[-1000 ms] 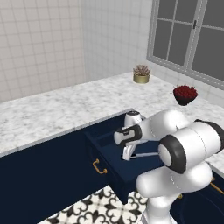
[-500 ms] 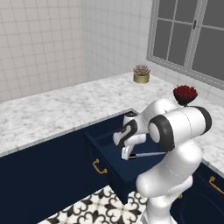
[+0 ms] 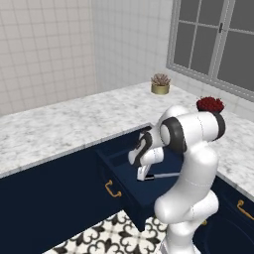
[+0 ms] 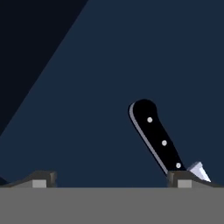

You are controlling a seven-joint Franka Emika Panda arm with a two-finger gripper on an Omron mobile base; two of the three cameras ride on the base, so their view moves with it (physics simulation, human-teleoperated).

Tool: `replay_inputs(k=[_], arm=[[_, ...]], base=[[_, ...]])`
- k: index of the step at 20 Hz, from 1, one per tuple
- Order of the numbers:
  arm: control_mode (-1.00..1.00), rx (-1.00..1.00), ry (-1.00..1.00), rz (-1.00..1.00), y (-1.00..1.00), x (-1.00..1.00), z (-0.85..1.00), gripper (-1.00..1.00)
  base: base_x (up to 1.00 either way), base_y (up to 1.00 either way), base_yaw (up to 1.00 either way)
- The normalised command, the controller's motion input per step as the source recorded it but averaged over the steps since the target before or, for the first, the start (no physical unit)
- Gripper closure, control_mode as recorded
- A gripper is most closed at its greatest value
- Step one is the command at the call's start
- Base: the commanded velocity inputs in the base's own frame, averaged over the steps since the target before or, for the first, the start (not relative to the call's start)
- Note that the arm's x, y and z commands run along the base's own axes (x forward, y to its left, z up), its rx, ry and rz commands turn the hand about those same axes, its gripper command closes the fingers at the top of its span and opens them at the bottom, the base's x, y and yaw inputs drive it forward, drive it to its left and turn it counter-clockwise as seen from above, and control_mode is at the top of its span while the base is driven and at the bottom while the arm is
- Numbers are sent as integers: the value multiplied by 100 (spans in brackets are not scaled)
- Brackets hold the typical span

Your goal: Pick up the knife from the drawer and place it on the cutting board. Then place the meat from the plate to the cutting board.

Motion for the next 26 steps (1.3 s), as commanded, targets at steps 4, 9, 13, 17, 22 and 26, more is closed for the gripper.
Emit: replay_inputs(k=[4, 9, 13, 17, 22, 26], arm=[[-100, 0, 0, 1, -1, 32, -27, -100], [-100, 0, 0, 2, -8, 28, -23, -100], [-100, 0, 0, 3, -4, 4, -31, -100], [-100, 0, 0, 4, -12, 8, -29, -100], [-100, 0, 0, 4, -3, 9, -26, -100], [-100, 0, 0, 5, -2, 2, -27, -100]], base=[[0, 0, 0], [0, 0, 0], [0, 0, 0], [0, 0, 0], [0, 0, 0], [0, 0, 0]])
